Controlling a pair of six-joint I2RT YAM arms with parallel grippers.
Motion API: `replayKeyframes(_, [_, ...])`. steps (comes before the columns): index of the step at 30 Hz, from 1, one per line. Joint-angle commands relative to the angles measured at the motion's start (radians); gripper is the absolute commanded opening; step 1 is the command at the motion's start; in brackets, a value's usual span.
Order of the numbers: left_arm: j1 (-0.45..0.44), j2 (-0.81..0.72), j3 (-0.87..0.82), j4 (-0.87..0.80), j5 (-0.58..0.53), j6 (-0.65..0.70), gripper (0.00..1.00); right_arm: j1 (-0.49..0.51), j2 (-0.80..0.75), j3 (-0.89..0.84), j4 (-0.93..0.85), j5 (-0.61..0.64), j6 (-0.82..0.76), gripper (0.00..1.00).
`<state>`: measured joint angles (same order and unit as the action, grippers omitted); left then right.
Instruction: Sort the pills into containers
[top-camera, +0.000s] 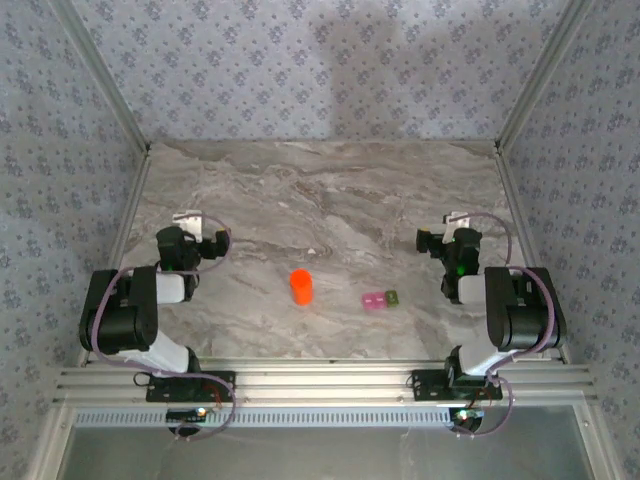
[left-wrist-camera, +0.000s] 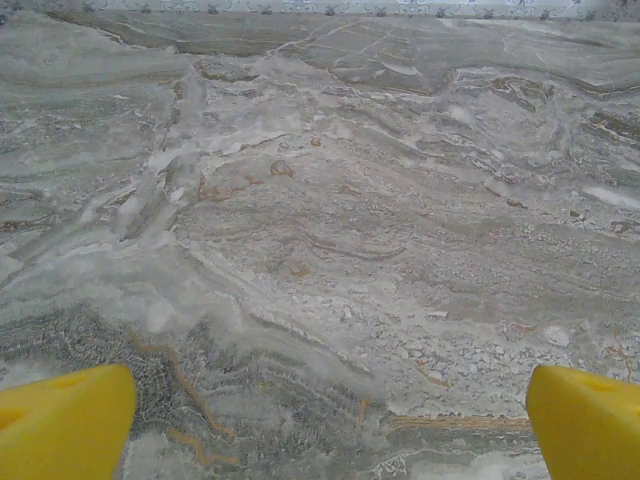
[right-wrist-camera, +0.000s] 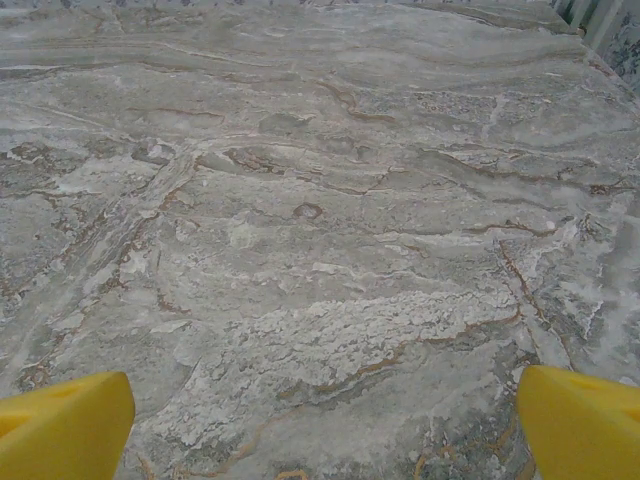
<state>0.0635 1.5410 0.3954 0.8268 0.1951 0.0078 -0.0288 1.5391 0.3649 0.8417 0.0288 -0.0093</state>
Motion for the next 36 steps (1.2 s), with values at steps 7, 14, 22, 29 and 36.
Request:
replayKeyframes(7, [0.011, -0.006, 0.001, 0.023, 0.018, -0.005, 1.00, -0.005, -0.008, 0.020, -0.006, -0.007, -0.015, 1.00])
replayKeyframes(14, [0.009, -0.007, 0.014, -0.005, -0.097, -0.047, 1.00, -0.004, -0.009, 0.020, -0.004, -0.007, -0.015, 1.00])
replayKeyframes(22, [-0.014, -0.007, 0.025, -0.029, -0.152, -0.039, 1.00, -0.006, -0.008, 0.019, -0.005, -0.010, -0.013, 1.00])
replayKeyframes(29, [-0.021, -0.009, 0.026, -0.030, -0.164, -0.036, 1.00, -0.011, -0.009, 0.020, -0.005, -0.018, -0.012, 1.00])
replayKeyframes(36, [-0.027, -0.075, 0.138, -0.274, -0.170, -0.030, 0.99, 0.006, -0.183, 0.131, -0.319, 0.007, -0.022, 1.00])
